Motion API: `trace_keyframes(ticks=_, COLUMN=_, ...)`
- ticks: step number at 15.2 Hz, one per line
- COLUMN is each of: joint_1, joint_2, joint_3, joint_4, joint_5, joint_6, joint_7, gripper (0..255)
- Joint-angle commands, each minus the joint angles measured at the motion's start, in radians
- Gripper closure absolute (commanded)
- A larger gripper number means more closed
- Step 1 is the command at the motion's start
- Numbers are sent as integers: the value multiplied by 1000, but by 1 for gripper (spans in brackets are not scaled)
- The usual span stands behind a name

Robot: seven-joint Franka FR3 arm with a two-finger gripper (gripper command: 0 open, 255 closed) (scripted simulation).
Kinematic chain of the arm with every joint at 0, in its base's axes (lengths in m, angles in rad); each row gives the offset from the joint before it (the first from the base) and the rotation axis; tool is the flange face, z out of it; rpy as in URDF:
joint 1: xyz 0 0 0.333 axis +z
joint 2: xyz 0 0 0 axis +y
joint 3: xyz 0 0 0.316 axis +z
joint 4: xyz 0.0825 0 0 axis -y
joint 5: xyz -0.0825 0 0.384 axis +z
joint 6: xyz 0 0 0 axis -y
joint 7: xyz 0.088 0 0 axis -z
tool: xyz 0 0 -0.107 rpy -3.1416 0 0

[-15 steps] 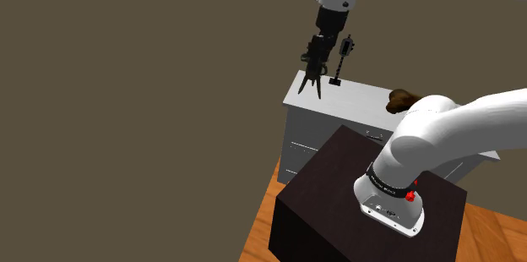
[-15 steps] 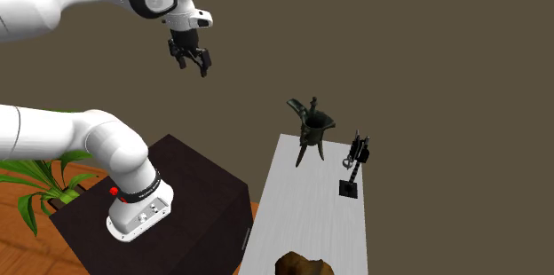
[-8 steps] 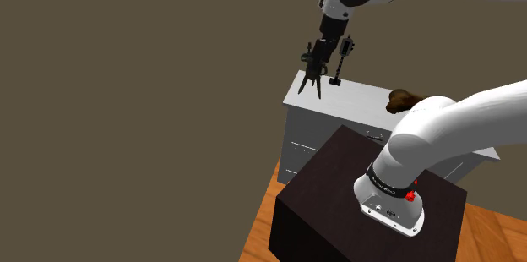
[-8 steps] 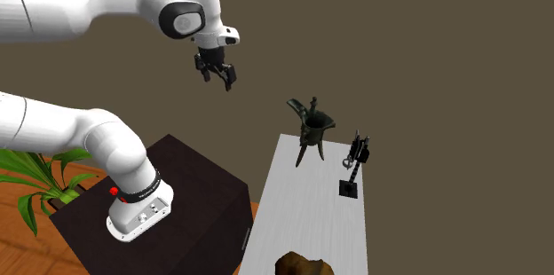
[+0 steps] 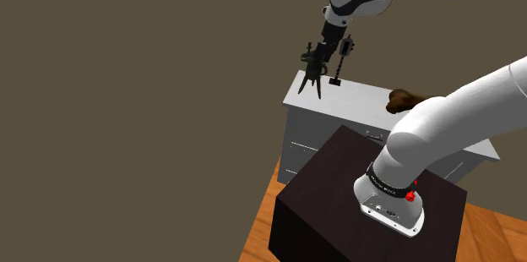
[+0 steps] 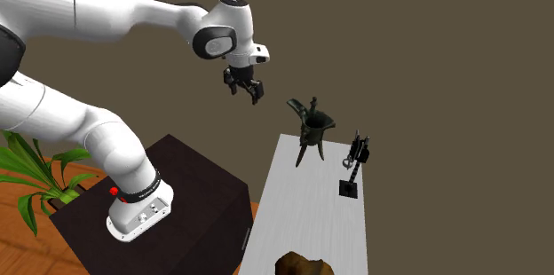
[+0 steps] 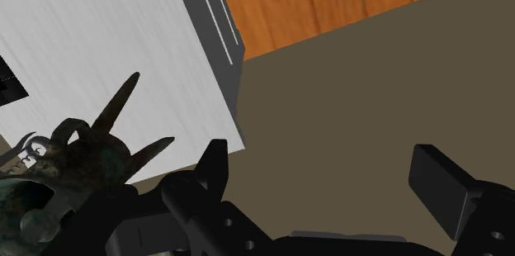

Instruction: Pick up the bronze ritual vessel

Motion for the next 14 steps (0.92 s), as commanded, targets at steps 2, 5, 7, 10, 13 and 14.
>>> trace_keyframes(ticks=2, joint_1=-11, joint_2=80, joint_3=-58, joint_4=28, joint_5=10, joint_6=61, joint_7=-65, gripper=0)
trace_keyframes(ticks=5, joint_1=-14, joint_2=176, joint_3=-114, joint_4=72, joint_5=43, joint_6=116, joint_7=-135, gripper=0)
trace_keyframes(ticks=7, joint_1=-15, joint_2=244, joint_3=-149, joint_4=107, joint_5=76, joint_6=148, joint_7=-186, gripper=0)
trace_keyframes(ticks=10, joint_1=-18, joint_2=352, joint_3=-198, joint_4=169, joint_5=144, joint_6=186, joint_7=-271, gripper=0)
trace_keyframes(ticks=13, joint_1=-31, joint_2=467, joint_3=-234, joint_4=242, joint_5=232, joint_6=209, joint_7=-364, gripper=0)
trace_keyframes(ticks=14, joint_1=-39, joint_2=506, joint_3=-242, joint_4=269, joint_5=264, joint_6=213, joint_7=-395, gripper=0)
